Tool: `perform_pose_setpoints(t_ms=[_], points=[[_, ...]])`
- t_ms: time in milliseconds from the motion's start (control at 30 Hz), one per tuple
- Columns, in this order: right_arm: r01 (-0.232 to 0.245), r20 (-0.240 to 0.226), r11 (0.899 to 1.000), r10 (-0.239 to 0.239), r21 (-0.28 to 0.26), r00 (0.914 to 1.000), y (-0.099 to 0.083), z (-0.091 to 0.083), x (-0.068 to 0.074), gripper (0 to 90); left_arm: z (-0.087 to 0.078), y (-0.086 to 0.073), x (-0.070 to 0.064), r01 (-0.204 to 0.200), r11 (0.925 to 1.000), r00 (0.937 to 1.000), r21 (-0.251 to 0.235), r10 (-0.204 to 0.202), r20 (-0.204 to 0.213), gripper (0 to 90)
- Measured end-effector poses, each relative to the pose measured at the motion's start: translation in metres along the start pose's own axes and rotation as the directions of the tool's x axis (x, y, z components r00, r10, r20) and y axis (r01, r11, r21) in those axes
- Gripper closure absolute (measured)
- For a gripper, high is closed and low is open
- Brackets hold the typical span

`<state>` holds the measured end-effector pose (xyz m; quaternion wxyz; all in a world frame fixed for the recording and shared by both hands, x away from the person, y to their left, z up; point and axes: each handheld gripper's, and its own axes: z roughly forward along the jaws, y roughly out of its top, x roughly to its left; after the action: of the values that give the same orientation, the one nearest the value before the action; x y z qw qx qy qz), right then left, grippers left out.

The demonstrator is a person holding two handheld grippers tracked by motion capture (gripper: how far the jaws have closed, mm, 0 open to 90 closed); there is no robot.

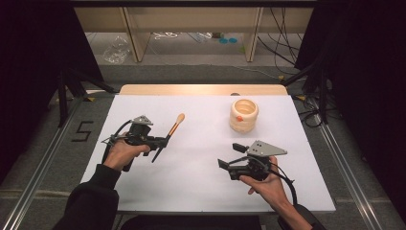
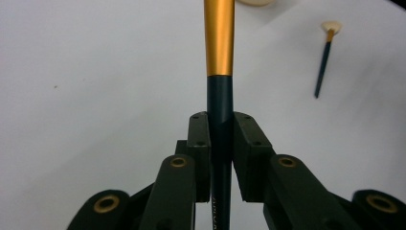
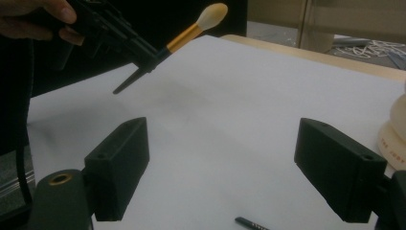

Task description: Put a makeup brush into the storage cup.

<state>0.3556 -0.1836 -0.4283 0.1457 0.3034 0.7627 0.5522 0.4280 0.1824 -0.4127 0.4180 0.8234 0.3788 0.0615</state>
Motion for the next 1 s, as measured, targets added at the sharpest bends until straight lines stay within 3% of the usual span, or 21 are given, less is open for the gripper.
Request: perform_pose_setpoints(t_ms=[100,133,167,200,333,567,600,700,767,800,867,1000], points=[[0.027,0.004,1.000,-0.027,-0.009,0.9996,0.004,0.001,0.002,20.0,0.000,0.000,-0.005,-0.008,0.9998,0.9999,-0.020,0.008,0.009,78.2],[0.029,-0.012,0.998,-0.030,-0.048,0.9995,0.009,0.004,0.002,20.5,0.000,-0.001,-0.010,-0.004,0.9991,0.9997,-0.042,0.005,0.026,78.2],[0.031,-0.014,0.998,-0.032,-0.056,0.9994,0.011,0.006,0.003,20.8,0.000,-0.001,-0.010,-0.004,0.9991,0.9997,-0.042,0.005,0.026,78.1],[0.027,-0.029,0.997,-0.029,-0.067,0.9992,0.013,0.008,0.003,21.0,-0.001,0.000,-0.014,-0.003,0.9979,0.9987,-0.064,0.007,0.051,78.2],[-0.020,-0.062,0.997,0.016,-0.070,0.9979,0.018,0.018,0.004,22.8,-0.002,0.002,-0.024,-0.006,0.9959,0.9960,-0.091,0.014,0.088,78.2],[-0.028,-0.097,0.995,0.019,-0.097,0.9951,0.024,0.030,0.006,27.8,0.000,0.003,-0.038,-0.024,0.9916,0.9916,-0.127,0.040,0.123,78.1],[-0.044,-0.113,0.996,0.036,-0.076,0.9929,0.026,0.033,0.007,32.9,0.001,0.003,-0.043,-0.011,0.9913,0.9882,-0.131,0.031,0.150,78.2],[-0.057,-0.122,0.994,0.046,-0.090,0.9914,0.026,0.037,0.007,33.6,0.004,0.002,-0.048,-0.015,0.9906,0.9869,-0.136,0.037,0.157,78.1],[-0.094,-0.141,0.993,0.083,-0.074,0.9865,0.027,0.037,0.008,34.4,0.007,0.001,-0.055,-0.020,0.9896,0.9852,-0.142,0.044,0.166,78.1],[-0.090,-0.144,0.992,0.076,-0.093,0.9866,0.027,0.039,0.007,35.0,0.008,0.001,-0.056,-0.025,0.9895,0.9834,-0.143,0.050,0.174,78.2],[-0.100,-0.152,0.992,0.088,-0.072,0.9845,0.027,0.040,0.007,36.8,0.010,0.001,-0.061,-0.026,0.9879,0.9829,-0.153,0.053,0.176,78.2],[-0.120,-0.180,0.989,0.102,-0.090,0.9783,0.028,0.045,0.008,40.8,0.010,0.003,-0.066,-0.018,0.9855,0.9785,-0.169,0.052,0.199,78.2]])
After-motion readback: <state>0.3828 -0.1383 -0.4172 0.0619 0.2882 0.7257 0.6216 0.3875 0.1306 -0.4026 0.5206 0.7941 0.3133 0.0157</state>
